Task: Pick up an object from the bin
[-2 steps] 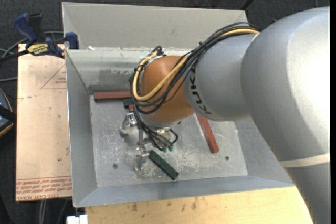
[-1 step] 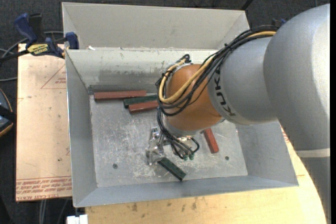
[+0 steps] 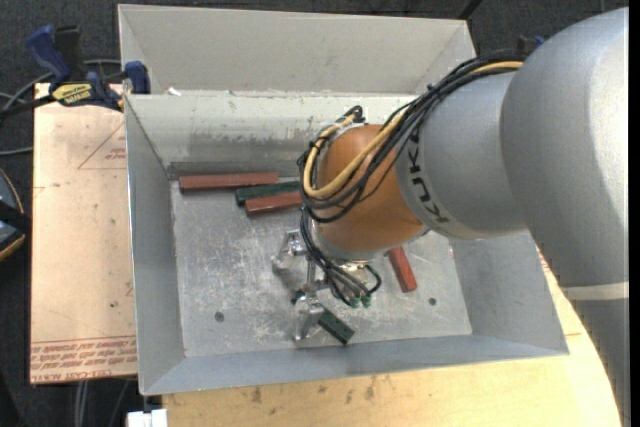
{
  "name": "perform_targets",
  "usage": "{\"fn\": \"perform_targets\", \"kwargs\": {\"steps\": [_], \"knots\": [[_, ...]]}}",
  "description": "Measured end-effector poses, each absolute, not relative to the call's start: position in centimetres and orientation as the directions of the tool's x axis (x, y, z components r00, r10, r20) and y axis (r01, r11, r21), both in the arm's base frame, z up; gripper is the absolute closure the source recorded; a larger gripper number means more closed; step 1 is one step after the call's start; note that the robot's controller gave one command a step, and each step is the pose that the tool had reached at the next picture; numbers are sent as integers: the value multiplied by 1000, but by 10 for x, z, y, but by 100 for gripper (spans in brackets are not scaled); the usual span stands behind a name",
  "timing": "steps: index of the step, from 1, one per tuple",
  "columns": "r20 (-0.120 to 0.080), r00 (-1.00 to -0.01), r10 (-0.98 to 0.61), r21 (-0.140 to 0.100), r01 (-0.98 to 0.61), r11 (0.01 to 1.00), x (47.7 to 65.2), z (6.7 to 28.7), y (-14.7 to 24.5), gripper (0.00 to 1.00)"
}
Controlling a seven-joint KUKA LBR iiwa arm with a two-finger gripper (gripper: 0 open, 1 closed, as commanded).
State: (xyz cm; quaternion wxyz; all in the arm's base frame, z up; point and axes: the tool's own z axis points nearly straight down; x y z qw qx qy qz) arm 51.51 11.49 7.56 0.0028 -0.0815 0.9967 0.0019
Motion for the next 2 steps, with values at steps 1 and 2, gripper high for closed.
{"fn": "perform_targets", "kwargs": {"steps": [1,2], "knots": [[-6,-987,-163,3,-163,987,515,76,115,0],[-6,-986,-165,3,-165,986,515,76,115,0]]}}
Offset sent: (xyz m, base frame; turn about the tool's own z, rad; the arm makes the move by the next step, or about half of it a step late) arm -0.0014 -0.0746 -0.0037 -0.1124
